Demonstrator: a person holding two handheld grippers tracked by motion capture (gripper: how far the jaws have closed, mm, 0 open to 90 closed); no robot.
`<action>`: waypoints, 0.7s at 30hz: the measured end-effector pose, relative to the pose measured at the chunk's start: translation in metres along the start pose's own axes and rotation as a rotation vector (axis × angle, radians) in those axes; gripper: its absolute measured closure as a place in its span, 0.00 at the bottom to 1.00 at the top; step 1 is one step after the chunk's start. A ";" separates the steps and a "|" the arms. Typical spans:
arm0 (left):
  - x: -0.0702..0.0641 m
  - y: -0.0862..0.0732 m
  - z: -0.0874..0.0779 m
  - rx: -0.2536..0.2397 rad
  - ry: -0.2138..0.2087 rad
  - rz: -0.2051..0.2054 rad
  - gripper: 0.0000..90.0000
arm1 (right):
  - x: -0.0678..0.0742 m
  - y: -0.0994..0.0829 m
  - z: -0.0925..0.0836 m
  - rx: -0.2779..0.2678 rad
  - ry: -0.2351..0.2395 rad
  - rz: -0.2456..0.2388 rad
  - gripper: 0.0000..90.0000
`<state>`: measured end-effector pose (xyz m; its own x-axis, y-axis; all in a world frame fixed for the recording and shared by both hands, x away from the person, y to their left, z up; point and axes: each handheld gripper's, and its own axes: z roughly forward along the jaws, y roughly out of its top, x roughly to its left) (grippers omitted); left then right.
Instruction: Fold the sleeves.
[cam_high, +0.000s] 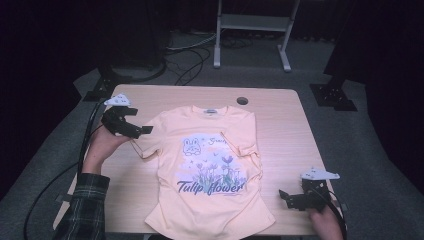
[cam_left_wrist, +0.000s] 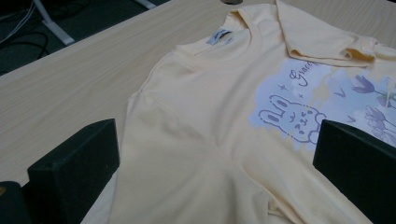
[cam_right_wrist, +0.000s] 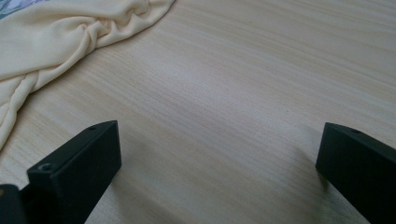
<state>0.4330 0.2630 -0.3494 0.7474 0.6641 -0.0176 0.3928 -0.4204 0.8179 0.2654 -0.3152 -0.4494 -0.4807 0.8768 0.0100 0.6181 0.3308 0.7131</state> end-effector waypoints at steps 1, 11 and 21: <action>0.001 -0.001 0.000 -0.001 0.005 -0.001 0.00 | 0.000 0.000 0.000 0.000 0.000 0.000 0.00; 0.015 -0.015 -0.003 -0.011 0.031 -0.036 0.05 | 0.000 0.000 0.000 0.000 0.001 -0.002 0.00; 0.025 -0.030 0.001 0.026 0.048 -0.067 0.13 | 0.000 0.000 0.000 0.000 0.001 -0.002 0.00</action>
<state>0.4407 0.2918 -0.3753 0.6929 0.7197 -0.0438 0.4551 -0.3895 0.8007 0.2657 -0.3152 -0.4494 -0.4829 0.8756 0.0091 0.6167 0.3327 0.7134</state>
